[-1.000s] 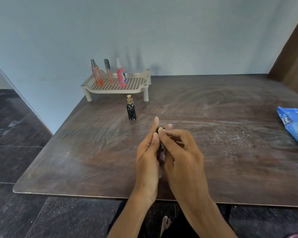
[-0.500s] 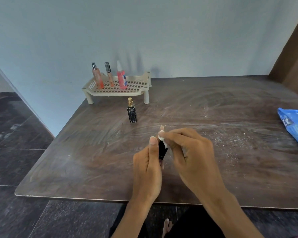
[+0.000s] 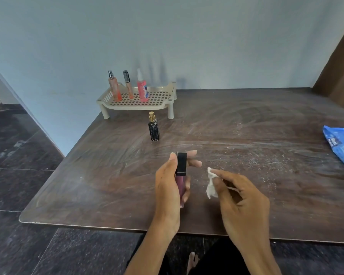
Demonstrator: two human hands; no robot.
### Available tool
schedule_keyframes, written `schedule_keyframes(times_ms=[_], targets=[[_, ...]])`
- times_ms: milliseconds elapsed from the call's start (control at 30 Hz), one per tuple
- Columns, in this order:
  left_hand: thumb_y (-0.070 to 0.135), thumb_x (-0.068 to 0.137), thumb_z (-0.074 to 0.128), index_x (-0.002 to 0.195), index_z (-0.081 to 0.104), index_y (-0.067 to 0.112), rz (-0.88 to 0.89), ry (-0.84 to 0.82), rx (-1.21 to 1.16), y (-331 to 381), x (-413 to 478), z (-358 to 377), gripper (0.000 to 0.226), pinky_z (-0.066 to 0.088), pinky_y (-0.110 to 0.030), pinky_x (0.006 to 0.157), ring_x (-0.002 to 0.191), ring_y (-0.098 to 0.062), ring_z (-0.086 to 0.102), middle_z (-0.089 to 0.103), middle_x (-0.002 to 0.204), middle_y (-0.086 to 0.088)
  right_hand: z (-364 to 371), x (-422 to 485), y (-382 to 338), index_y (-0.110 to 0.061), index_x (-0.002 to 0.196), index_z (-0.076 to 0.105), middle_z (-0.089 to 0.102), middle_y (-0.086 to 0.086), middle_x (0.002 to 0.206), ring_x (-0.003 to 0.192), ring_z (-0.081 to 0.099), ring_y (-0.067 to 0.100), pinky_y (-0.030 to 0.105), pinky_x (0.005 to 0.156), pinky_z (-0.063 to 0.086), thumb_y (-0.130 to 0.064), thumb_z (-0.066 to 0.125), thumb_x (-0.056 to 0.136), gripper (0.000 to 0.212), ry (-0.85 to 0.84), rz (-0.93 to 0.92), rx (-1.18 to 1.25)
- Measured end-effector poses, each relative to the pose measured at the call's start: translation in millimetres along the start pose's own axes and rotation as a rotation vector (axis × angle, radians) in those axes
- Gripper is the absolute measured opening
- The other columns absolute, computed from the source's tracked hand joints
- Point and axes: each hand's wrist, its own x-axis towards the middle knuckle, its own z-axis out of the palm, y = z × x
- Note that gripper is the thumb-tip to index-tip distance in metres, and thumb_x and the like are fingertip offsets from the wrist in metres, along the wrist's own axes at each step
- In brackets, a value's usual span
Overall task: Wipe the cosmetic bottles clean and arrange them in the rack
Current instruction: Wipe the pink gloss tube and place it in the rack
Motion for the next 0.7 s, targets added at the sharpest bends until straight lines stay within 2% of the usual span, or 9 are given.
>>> schedule_keyframes(times_ms=[133, 233, 300, 367, 433, 500, 600, 667, 700], targets=[[0.036, 0.097, 0.046, 0.103, 0.071, 0.006, -0.089, -0.021, -0.185, -2.1, 4.8, -3.5, 0.039, 0.039, -0.023, 0.042, 0.057, -0.012, 0.048, 0.064, 0.085, -0.003, -1.9, 1.5, 0.0, -0.033, 0.098, 0.076, 0.076, -0.011, 0.093, 0.085, 0.070, 0.003, 0.020, 0.075, 0.055, -0.019, 0.064, 0.093, 0.019, -0.090, 0.251, 0.247], [0.035, 0.091, 0.056, 0.097, 0.073, 0.013, -0.063, 0.007, -0.132, -1.9, 8.0, -6.3, 0.028, 0.052, -0.023, 0.063, 0.072, -0.010, 0.059, 0.066, 0.082, 0.001, -1.9, 2.1, -4.9, -0.031, 0.094, 0.078, 0.076, -0.008, 0.088, 0.076, 0.066, -0.001, 0.012, 0.063, 0.050, -0.021, 0.062, 0.094, 0.019, -0.176, 0.318, 0.331], [0.035, 0.088, 0.059, 0.094, 0.074, 0.018, 0.015, 0.039, -0.030, 2.4, 10.5, -8.4, 0.023, 0.052, -0.018, 0.073, 0.080, -0.006, 0.063, 0.071, 0.086, 0.007, -0.9, 4.3, -8.9, -0.031, 0.090, 0.078, 0.075, -0.009, 0.083, 0.071, 0.064, -0.002, 0.008, 0.060, 0.046, -0.030, 0.060, 0.094, 0.019, -0.233, 0.318, 0.304], [0.037, 0.086, 0.061, 0.100, 0.074, 0.022, 0.094, 0.089, 0.064, 12.5, 14.8, -10.9, 0.024, 0.051, -0.015, 0.076, 0.084, -0.002, 0.067, 0.075, 0.089, 0.009, 0.6, 10.4, -14.0, -0.033, 0.085, 0.077, 0.072, -0.013, 0.075, 0.064, 0.059, -0.006, 0.007, 0.057, 0.044, -0.041, 0.057, 0.093, 0.023, -0.273, 0.270, 0.232], [0.041, 0.083, 0.064, 0.104, 0.074, 0.026, 0.173, 0.116, 0.169, 28.4, 21.9, -13.7, 0.028, 0.052, -0.017, 0.079, 0.085, 0.001, 0.068, 0.075, 0.090, 0.012, 2.8, 22.2, -24.1, -0.035, 0.086, 0.075, 0.068, -0.018, 0.070, 0.060, 0.058, -0.007, 0.007, 0.055, 0.042, -0.045, 0.058, 0.090, 0.021, -0.306, 0.175, 0.154], [0.039, 0.085, 0.066, 0.107, 0.074, 0.026, 0.252, 0.092, 0.248, 47.2, 32.2, -15.0, 0.026, 0.053, -0.019, 0.079, 0.081, 0.003, 0.067, 0.074, 0.084, 0.014, 8.0, 41.5, -37.8, -0.038, 0.098, 0.070, 0.068, -0.022, 0.075, 0.068, 0.063, -0.009, 0.005, 0.057, 0.045, -0.046, 0.063, 0.084, 0.018, -0.362, 0.057, 0.053], [0.028, 0.090, 0.070, 0.109, 0.074, 0.019, 0.376, 0.051, 0.349, 73.9, 55.3, -13.3, 0.021, 0.053, -0.019, 0.077, 0.077, 0.002, 0.067, 0.073, 0.081, 0.014, 23.4, 78.2, -53.8, -0.037, 0.117, 0.064, 0.064, -0.027, 0.088, 0.081, 0.060, -0.019, 0.000, 0.060, 0.044, -0.049, 0.065, 0.081, 0.038, -0.456, -0.135, -0.117], [0.025, 0.091, 0.070, 0.110, 0.075, 0.017, 0.444, 0.032, 0.404, 88.1, 74.7, -13.9, 0.021, 0.055, -0.020, 0.082, 0.086, -0.001, 0.070, 0.076, 0.091, 0.011, 34.3, 101.4, -63.1, -0.030, 0.116, 0.067, 0.063, -0.028, 0.091, 0.079, 0.057, -0.023, -0.003, 0.062, 0.041, -0.047, 0.067, 0.083, 0.037, -0.452, -0.211, -0.147], [0.024, 0.092, 0.069, 0.111, 0.075, 0.017, 0.464, 0.020, 0.418, 94.4, 84.5, -15.0, 0.022, 0.056, -0.021, 0.085, 0.091, -0.002, 0.071, 0.077, 0.097, 0.009, 38.9, 112.7, -67.4, -0.029, 0.110, 0.069, 0.064, -0.028, 0.089, 0.077, 0.057, -0.023, -0.003, 0.062, 0.041, -0.043, 0.068, 0.085, 0.029, -0.441, -0.223, -0.139]])
